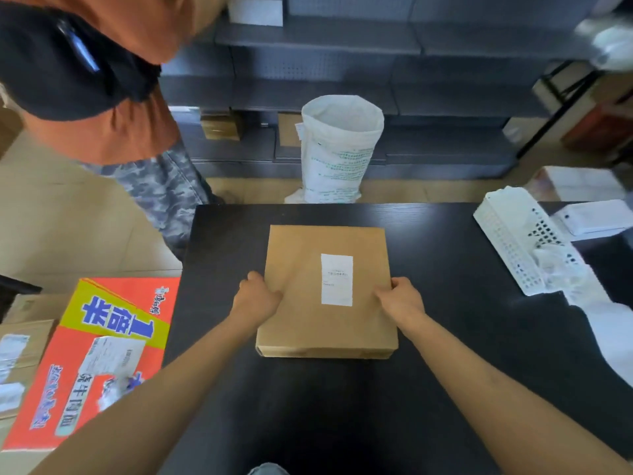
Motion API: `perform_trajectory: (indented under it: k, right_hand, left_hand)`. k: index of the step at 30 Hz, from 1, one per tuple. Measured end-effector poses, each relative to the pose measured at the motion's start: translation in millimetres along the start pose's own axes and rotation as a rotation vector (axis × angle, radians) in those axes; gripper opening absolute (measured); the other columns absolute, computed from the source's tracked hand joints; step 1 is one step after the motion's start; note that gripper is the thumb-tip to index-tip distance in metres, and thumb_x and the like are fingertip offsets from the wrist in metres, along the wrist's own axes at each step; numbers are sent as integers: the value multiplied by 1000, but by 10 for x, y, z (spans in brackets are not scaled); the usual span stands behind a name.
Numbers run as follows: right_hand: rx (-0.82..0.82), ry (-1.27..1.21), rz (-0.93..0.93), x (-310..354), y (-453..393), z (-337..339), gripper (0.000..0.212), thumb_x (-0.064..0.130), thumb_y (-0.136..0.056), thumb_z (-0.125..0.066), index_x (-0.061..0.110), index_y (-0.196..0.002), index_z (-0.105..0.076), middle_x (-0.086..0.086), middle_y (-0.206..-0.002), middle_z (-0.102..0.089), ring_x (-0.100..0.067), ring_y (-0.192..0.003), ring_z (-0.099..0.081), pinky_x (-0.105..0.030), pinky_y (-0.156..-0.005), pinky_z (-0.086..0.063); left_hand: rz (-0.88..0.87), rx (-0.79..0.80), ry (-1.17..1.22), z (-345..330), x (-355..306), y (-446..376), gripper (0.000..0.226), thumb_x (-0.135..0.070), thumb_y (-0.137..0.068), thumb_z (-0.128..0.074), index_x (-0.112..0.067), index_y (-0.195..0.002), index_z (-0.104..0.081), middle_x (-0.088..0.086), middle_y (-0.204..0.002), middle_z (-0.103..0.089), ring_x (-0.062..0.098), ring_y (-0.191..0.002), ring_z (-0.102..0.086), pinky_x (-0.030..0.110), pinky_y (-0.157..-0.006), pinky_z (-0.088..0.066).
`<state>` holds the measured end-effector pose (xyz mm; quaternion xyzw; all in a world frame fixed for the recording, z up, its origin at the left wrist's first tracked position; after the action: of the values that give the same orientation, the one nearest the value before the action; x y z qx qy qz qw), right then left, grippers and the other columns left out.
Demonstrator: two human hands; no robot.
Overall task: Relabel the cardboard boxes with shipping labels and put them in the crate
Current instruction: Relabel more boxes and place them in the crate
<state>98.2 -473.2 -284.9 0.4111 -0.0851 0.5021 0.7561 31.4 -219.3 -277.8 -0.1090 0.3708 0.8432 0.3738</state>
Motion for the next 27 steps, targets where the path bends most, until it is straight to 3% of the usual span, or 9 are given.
perform_trajectory:
  k: [4,7,10,13,17,24,27]
  right_hand:
    - [-34,-6,-7,-399,-244,605,46,28,-89,-54,14,-132,-46,-5,-116,-59,-18,-87,-51,-31,-66,-42]
    - [-29,-4,14,-668,-457,1015,42,27,-89,-53,13,-128,-49,-7,-120,-60,-21,-91,-53,-33,-73,-44]
    - [-1,91,87,-856,-646,1365,40,28,-90,-50,13,-128,-48,-9,-119,-59,-22,-89,-53,-30,-68,-40]
    - [39,157,136,-1038,-745,1586,37,28,-93,-46,11,-126,-46,-10,-118,-56,-25,-92,-55,-30,-64,-40]
    - [101,182,122,-1318,-827,1739,37,28,-94,-45,10,-126,-45,-9,-114,-57,-22,-88,-54,-29,-58,-39]
    - [140,179,94,-1553,-901,1697,42,27,-95,-45,8,-132,-41,-12,-125,-52,-29,-107,-55,-40,-86,-50]
    - [139,142,76,-1571,-888,1656,50,26,-94,-48,10,-139,-36,-14,-134,-45,-32,-119,-48,-48,-98,-45]
  left_hand:
    - [-38,26,-21,-450,-538,202,42,-26,-90,-57,-3,-121,-39,15,-123,-48,34,-106,-54,39,-79,-48]
    - [-35,22,-14,-804,-923,355,41,-27,-91,-55,-5,-121,-39,13,-122,-48,31,-101,-54,35,-70,-44]
    - [-28,-25,-14,-1125,-1218,492,36,-28,-92,-52,-5,-117,-40,13,-118,-49,27,-90,-51,32,-65,-39]
    - [-8,-65,-13,-1358,-1381,596,33,-28,-92,-52,-6,-113,-41,13,-115,-50,29,-91,-53,35,-67,-41]
    - [26,-83,-25,-1610,-1481,734,25,-28,-91,-51,-9,-104,-41,11,-109,-51,27,-84,-52,32,-61,-38]
    - [49,-93,15,-1920,-1394,805,22,-29,-93,-47,-10,-104,-42,10,-108,-51,29,-84,-55,35,-64,-41]
    - [48,-86,12,-1925,-1375,795,27,-31,-94,-45,-10,-111,-42,8,-113,-49,28,-88,-55,38,-71,-47]
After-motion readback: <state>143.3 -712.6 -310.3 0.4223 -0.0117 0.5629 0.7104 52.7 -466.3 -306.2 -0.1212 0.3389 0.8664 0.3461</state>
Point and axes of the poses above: each hand's wrist, its own y-axis away from the middle knuckle, its own z-axis out of the back of the hand, x = y × z, the point moved 2 cm from there along -y, towards the middle knuckle
